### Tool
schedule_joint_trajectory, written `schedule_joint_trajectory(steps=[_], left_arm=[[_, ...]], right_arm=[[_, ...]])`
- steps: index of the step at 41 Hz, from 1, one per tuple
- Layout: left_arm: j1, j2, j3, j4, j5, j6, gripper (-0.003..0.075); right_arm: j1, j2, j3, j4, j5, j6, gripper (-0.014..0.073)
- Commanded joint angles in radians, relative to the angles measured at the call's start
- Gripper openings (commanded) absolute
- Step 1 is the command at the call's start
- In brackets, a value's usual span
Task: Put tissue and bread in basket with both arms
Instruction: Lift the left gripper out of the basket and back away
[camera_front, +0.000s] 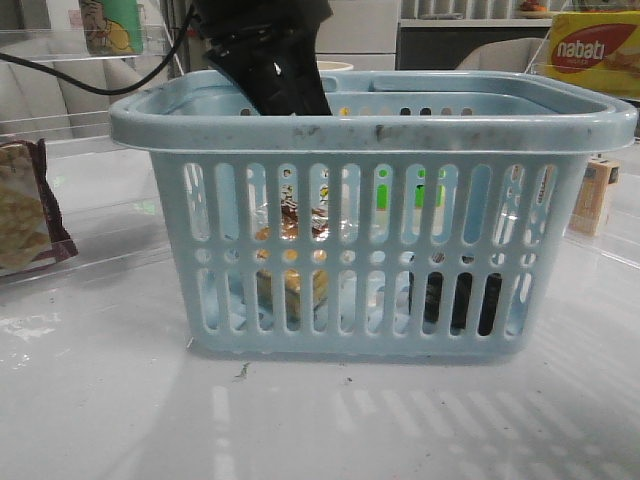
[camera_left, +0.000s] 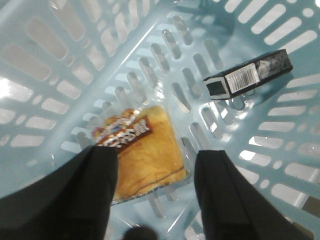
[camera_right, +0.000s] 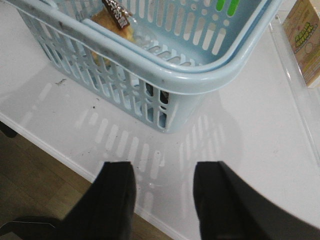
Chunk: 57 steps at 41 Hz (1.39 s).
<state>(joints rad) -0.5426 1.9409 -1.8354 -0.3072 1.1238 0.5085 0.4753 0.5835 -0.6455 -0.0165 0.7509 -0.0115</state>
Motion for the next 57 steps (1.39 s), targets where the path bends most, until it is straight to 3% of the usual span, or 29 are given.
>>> schedule_joint_trajectory(steps=[1, 16, 39, 57], left_arm=[[-0.01, -0.109, -0.031, -0.026, -0.05, -0.02, 0.0425], [-0.034, -0.346, 0.026, 0.001, 0.017, -0.05, 0.0425], [-0.054, -0.878, 0.714, 0.008, -0.183, -0.063, 0.0424], [-0.054, -1.297, 1.049, 0.247, -0.351, -0.387, 0.0424]], right_arm=[[0.001, 0.001, -0.026, -0.008, -0.068, -0.011, 0.0402], [0.001, 0.001, -0.026, -0.008, -0.068, -0.011, 0.0402], [0.001, 0.001, -0.026, -0.008, -0.068, -0.011, 0.0402], [0.001, 0.001, -0.026, -0.008, -0.069, -0.011, 0.0402]])
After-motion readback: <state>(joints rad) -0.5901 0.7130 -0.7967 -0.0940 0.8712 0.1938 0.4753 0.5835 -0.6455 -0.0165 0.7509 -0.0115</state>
